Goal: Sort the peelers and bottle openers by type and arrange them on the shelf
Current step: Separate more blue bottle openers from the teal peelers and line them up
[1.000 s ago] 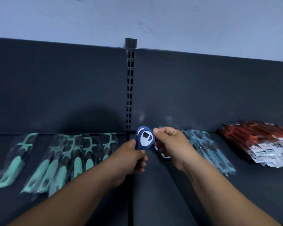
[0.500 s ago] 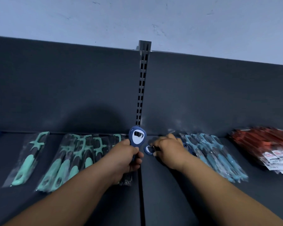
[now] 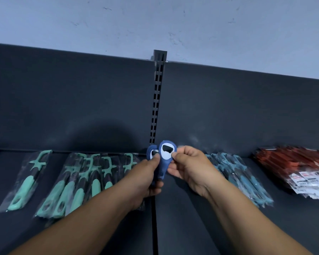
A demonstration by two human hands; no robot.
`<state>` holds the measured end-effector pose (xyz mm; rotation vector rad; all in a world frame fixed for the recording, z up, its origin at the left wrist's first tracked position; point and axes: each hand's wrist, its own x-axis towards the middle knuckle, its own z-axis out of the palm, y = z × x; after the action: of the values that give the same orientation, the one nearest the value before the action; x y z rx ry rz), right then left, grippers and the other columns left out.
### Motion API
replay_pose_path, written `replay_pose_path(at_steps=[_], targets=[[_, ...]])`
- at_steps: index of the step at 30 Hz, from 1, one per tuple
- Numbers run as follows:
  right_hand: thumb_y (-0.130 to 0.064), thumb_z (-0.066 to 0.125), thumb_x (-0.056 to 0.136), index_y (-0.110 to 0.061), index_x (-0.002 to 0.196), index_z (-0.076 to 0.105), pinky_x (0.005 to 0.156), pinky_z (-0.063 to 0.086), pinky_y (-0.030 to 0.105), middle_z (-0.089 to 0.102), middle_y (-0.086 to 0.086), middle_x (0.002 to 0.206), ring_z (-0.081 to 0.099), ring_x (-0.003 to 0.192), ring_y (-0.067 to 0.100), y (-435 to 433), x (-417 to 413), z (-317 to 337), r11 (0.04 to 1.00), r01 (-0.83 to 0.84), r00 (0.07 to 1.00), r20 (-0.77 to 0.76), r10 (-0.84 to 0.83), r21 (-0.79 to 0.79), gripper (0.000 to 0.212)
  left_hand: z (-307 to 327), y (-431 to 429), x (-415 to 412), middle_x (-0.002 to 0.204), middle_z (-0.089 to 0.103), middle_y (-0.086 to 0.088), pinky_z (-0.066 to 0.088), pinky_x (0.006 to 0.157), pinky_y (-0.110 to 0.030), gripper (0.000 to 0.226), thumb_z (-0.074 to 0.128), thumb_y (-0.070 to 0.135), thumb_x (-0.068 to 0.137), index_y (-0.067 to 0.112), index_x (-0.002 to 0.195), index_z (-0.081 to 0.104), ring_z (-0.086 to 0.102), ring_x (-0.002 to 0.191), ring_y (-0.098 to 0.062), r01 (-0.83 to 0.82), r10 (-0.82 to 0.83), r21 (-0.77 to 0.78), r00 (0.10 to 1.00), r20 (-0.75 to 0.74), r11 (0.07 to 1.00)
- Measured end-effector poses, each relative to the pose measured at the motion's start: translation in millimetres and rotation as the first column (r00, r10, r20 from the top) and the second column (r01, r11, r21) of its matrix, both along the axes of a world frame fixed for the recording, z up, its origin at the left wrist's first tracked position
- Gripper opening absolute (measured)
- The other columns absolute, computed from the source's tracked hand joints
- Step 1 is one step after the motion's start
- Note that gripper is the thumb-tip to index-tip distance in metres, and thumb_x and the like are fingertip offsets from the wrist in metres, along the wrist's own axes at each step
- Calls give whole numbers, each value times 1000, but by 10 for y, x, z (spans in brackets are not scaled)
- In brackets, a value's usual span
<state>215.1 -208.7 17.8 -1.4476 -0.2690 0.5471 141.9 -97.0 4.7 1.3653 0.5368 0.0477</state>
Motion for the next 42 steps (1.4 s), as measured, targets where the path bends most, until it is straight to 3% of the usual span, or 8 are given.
replay_pose_path(at_steps=[7, 10, 14, 20, 25, 28, 30, 42], targets=[[-21, 60, 92, -16, 76, 60, 57, 45, 25, 60, 3, 68, 54, 63, 16, -145, 130, -70, 956, 232, 944, 278, -177, -180, 17, -8, -60, -3, 74, 54, -4, 47, 54, -25, 9, 40, 10, 100, 13, 99, 49, 50, 58, -13, 67, -68, 23, 997, 35, 997], [-40, 60, 88, -25, 109, 63, 92, 45, 33, 64, 3, 112, 55, 107, 25, -340, 330, -192, 630, 421, 795, 600, 89, -653, 25, -31, -15, -15, 73, 54, -4, 47, 55, -25, 11, 40, 8, 100, 13, 98, 49, 49, 57, -13, 56, -57, 23, 998, 18, 998], [-56, 56, 84, -33, 142, 40, 110, 28, 33, 41, 1, 146, 32, 132, 29, -391, 306, -394, 337, 368, 771, 487, 410, -867, 65, -69, -10, -7, 73, 55, -4, 47, 56, -25, 10, 41, 9, 99, 13, 97, 49, 50, 57, -13, 55, -55, 6, 998, -6, 998], [-19, 53, 89, -27, 113, 66, 90, 40, 28, 67, 1, 114, 50, 108, 26, -353, 256, -476, 539, 494, 596, 717, 362, -682, 29, -83, -41, 14, 73, 55, -4, 47, 55, -26, 11, 41, 8, 99, 14, 94, 50, 50, 56, -13, 74, -74, 11, 997, -12, 997], [-13, 55, 92, -18, 91, 67, 74, 45, 29, 66, 4, 88, 60, 82, 22, -364, 240, -335, 708, 503, 654, 753, 64, -496, 13, -80, -24, 29, 74, 56, -5, 46, 55, -26, 13, 40, 7, 99, 14, 93, 49, 50, 56, -14, 66, -66, 0, 998, -12, 998], [-5, 54, 93, -13, 80, 58, 64, 50, 29, 62, 2, 70, 58, 62, 14, -301, 108, -153, 927, 318, 904, 359, -234, -197, 16, -72, -38, 53, 73, 55, -5, 45, 55, -26, 12, 40, 7, 99, 14, 94, 48, 48, 56, -14, 49, -49, -22, 999, -15, 999], [1, 56, 90, -13, 75, 56, 56, 47, 26, 61, 5, 67, 55, 58, 15, -241, -10, -99, 978, 199, 975, 110, -192, -54, 20, -63, -62, 74, 71, 54, -5, 44, 54, -26, 13, 40, 8, 99, 15, 93, 48, 47, 55, -14, 35, -35, -29, 999, -12, 999], [-4, 66, 86, -13, 79, 50, 53, 53, 21, 66, 6, 68, 63, 53, 12, -143, -139, -129, 991, 121, 986, -109, -126, -49, 20, -74, -161, 134, 87, 59, -3, 48, 63, -26, 23, 43, 35, 99, 16, 107, 51, 52, 69, -13, 57, -63, 179, 998, 26, 982]])
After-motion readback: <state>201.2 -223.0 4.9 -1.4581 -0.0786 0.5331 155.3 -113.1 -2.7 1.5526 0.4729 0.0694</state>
